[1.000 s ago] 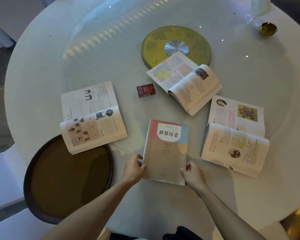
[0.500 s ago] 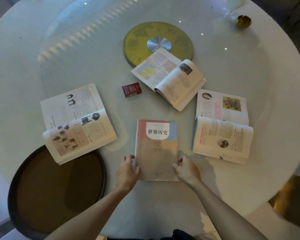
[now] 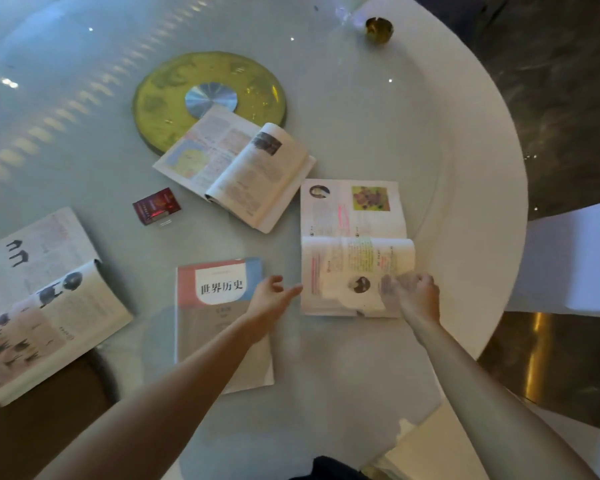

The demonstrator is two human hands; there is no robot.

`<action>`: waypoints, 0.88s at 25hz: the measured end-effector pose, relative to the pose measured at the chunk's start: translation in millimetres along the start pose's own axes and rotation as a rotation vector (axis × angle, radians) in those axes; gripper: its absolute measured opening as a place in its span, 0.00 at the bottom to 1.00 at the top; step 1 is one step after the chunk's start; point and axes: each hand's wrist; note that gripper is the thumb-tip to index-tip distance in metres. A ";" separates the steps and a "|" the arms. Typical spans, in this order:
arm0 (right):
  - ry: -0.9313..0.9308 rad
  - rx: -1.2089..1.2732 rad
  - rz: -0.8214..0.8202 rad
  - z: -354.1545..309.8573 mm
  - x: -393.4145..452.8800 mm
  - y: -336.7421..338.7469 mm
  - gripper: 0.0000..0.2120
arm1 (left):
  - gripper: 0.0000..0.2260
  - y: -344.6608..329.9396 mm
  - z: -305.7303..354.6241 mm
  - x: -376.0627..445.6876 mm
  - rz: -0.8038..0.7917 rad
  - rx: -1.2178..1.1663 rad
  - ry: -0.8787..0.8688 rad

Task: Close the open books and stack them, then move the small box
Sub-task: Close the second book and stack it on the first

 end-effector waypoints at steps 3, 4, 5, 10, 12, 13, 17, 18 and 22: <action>-0.060 0.119 -0.184 6.5 18.7 14.1 0.09 | 0.28 -28.6 23.7 14.8 0.043 0.002 0.019; -0.066 0.120 -0.247 11.4 26.7 17.0 0.06 | 0.22 -35.4 29.5 18.1 0.053 0.008 0.020; -0.073 0.117 -0.301 15.8 32.7 19.4 0.02 | 0.16 -38.6 35.0 17.8 0.062 0.027 0.012; -0.127 0.118 -0.478 19.2 55.0 45.9 0.07 | 0.07 -27.6 43.6 7.5 0.079 0.015 0.089; -0.154 0.195 -0.595 10.0 59.7 61.7 0.06 | 0.06 -16.1 46.4 5.6 0.019 -0.122 0.137; -0.157 0.253 -0.643 2.9 64.7 66.9 0.07 | 0.06 -12.2 52.0 5.1 -0.001 -0.200 0.149; -0.158 0.459 -0.648 -41.4 91.5 60.2 0.11 | 0.07 -12.3 87.5 18.3 -0.005 -0.529 0.139; -0.166 0.491 -0.643 -50.4 100.1 52.8 0.12 | 0.10 -14.3 95.8 23.9 -0.024 -0.584 0.133; -0.267 0.526 -0.594 -76.7 133.3 19.7 0.19 | 0.28 -21.8 108.5 47.4 -0.036 -0.660 0.170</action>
Point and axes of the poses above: each hand's wrist, its own x-axis towards the middle knuckle, its own y-axis out of the back of the hand, z = x × y, and after that the axes turned 5 degrees about x, right-handed
